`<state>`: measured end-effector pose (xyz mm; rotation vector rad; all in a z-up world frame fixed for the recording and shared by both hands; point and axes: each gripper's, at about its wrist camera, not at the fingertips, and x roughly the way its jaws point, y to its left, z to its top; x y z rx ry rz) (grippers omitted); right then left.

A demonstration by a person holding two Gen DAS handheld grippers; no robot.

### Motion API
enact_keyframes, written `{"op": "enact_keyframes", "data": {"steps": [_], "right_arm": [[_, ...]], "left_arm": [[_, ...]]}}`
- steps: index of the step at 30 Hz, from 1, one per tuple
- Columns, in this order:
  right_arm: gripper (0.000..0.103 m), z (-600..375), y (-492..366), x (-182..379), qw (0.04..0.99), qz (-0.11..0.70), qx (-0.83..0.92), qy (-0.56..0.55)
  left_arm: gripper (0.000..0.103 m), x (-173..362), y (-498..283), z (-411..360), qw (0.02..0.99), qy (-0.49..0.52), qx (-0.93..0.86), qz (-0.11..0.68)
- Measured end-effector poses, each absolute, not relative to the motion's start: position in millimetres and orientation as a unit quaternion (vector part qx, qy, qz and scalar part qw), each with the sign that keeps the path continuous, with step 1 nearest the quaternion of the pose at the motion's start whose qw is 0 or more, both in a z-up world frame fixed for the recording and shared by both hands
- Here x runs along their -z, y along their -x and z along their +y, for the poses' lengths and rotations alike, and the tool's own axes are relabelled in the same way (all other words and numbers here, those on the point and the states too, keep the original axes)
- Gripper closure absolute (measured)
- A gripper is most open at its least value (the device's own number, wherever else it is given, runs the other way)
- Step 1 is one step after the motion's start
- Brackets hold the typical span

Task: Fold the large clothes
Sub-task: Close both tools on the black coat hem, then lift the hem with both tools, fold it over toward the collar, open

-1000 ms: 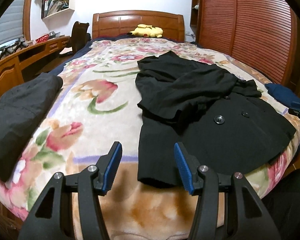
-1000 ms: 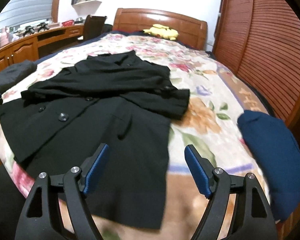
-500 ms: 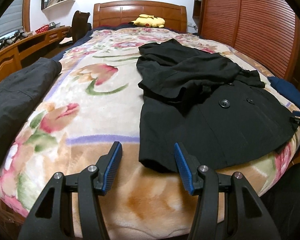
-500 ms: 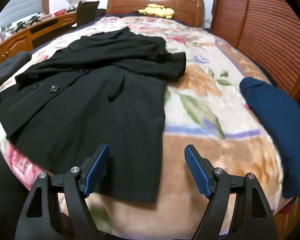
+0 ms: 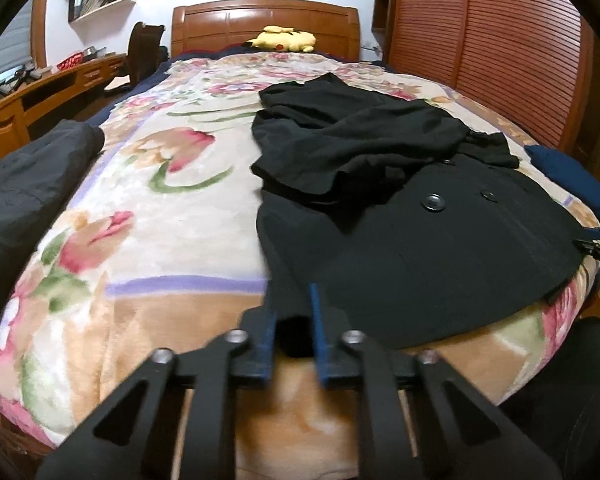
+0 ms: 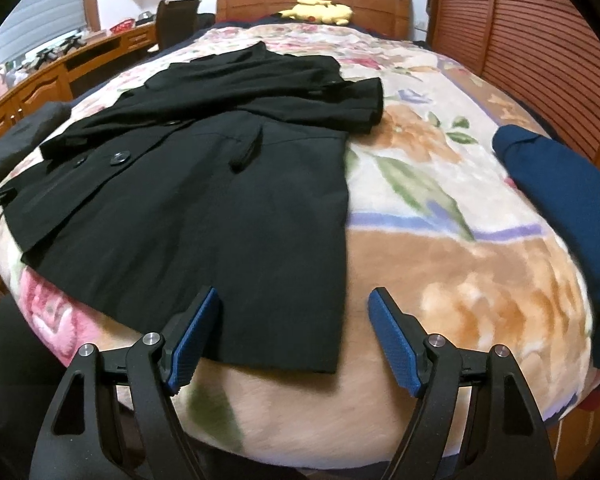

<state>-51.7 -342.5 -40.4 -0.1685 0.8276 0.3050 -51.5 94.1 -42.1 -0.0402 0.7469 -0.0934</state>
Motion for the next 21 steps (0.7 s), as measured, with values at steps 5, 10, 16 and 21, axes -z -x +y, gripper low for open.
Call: {"op": "enact_keyframes", "data": {"steps": [5,10,16,21], "right_arm": [[0.063,-334,60,39,0.900,0.389,-0.164,0.106],[0.094,-323,67,31,0.901,0.377,-0.174,0.124],[0.097,-331,76,3,0.921,0.329,-0.183,0.098],[0.097,-336,84,-27,0.933,0.296,-0.185,0.088]], "left_arm": [[0.103,24,70,86,0.942,0.014,0.049,0.330],[0.103,-2,89,84,0.955,0.019,0.053,0.292],[0.102,-23,107,83,0.963,0.015,0.056,0.263],[0.102,-38,125,88,0.968,0.019,0.060,0.242]]}}
